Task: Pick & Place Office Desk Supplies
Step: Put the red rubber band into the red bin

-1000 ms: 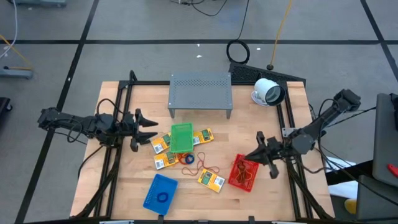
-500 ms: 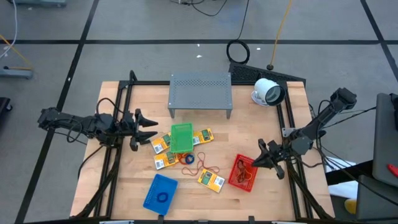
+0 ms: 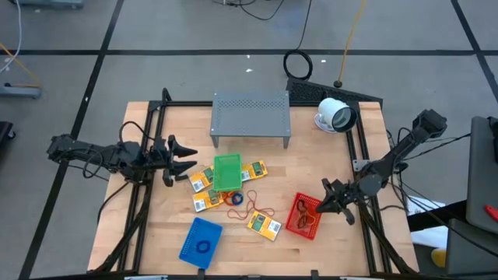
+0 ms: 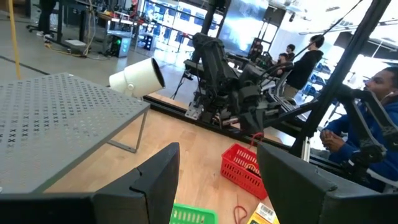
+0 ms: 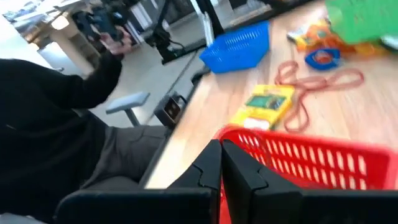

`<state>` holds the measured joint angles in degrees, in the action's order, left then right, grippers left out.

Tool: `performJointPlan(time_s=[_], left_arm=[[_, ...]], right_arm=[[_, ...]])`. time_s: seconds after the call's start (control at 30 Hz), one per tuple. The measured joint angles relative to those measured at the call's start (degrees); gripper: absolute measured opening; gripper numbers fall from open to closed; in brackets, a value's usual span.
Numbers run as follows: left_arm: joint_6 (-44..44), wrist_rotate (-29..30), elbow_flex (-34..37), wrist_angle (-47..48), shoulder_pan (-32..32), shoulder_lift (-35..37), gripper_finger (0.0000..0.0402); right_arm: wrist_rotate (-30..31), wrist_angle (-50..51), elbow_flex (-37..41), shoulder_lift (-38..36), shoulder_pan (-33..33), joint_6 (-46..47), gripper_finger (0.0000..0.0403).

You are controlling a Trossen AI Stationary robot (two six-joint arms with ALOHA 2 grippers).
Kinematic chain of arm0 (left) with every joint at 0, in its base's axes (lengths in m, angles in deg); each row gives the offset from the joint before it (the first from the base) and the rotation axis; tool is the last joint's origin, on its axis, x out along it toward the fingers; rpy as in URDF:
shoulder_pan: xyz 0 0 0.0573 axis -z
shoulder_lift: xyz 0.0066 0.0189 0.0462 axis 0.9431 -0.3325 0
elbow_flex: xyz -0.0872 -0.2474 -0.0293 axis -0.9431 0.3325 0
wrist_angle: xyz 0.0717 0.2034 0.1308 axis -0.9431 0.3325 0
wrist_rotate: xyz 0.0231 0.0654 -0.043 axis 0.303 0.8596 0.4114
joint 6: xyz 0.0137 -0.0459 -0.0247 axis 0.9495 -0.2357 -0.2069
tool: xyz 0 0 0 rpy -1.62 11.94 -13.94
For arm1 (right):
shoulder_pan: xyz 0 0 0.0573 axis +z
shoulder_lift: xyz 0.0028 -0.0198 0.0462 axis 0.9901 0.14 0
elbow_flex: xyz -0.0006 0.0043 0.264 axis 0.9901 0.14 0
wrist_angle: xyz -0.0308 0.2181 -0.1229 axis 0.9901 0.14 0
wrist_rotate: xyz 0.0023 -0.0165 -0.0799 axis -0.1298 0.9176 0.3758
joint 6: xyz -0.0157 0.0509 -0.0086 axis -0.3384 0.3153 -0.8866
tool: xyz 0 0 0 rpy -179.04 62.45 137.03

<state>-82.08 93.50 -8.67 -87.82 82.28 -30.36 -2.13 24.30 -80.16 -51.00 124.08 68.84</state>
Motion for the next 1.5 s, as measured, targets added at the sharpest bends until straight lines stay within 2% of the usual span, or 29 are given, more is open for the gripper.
performJointPlan(time_s=[0.63,0.93,1.5], left_arm=[[0.4,0.09,0.0,-0.14,0.0,0.0,0.0225],[0.39,0.09,0.0,-0.13,0.0,-0.02,0.0225],[0.66,0.07,0.0,0.07,0.0,0.0,0.0225]], right_arm=[[0.2,0.76,0.76,7.38,-0.02,6.43,0.0],[0.43,0.64,0.83,7.86,-0.02,10.08,0.0002],[1.88,0.61,0.85,7.88,-0.04,11.82,0.0116]])
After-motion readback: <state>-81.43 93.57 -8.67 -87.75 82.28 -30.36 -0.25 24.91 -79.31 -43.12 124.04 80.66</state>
